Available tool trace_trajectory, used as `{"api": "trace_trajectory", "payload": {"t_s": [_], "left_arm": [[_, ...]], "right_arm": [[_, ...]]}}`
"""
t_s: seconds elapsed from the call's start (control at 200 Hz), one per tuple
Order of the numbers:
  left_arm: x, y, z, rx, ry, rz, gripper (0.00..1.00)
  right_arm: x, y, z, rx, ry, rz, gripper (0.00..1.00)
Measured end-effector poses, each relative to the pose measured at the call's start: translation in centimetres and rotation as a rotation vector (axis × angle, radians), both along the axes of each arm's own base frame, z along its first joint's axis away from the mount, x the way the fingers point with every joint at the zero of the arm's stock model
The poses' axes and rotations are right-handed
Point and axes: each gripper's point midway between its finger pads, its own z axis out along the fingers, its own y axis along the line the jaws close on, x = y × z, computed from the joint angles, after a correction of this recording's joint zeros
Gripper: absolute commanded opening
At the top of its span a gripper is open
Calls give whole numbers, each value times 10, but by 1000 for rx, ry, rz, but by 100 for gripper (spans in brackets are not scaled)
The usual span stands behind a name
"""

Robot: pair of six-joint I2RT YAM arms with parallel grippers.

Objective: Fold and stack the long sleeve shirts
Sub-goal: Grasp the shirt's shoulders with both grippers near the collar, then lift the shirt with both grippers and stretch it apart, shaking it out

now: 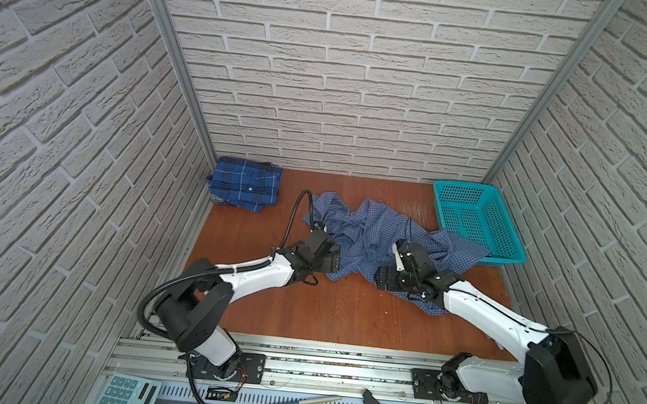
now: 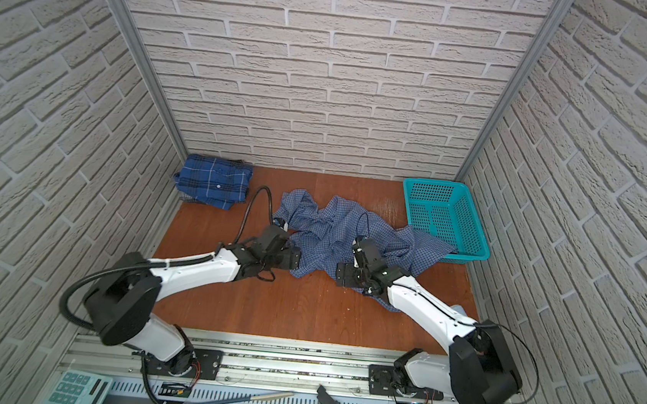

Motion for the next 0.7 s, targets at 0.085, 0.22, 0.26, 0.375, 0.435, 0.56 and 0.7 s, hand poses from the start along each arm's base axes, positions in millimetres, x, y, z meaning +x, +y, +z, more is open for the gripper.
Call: {"api": "trace_trajectory", "payload": {"t_s": [0.085, 0.22, 0.26, 0.375, 0.435, 0.56, 0.7], "left_arm": [[3, -6, -19, -9, 27, 5, 88], [17, -22, -26, -57, 16, 7, 65], [23, -29, -26, -75, 12, 5, 45], [36, -45, -21, -136, -7, -5, 11], [41, -52, -12, -163, -18, -16, 0], [52, -56, 26, -219, -56, -27, 0], [67, -8, 129, -281, -196, 35, 0]], "right_arm": [[-2, 5, -24, -58, 48, 9, 90], [-1, 16, -47, -150, 82, 28, 71], [3, 18, -50, -174, 78, 21, 57], [18, 16, -48, -217, 43, -22, 31], [23, 14, -45, -239, 28, -40, 12], [40, 18, -16, -260, -20, -46, 6], [58, 51, 81, -118, -209, 22, 6]]}}
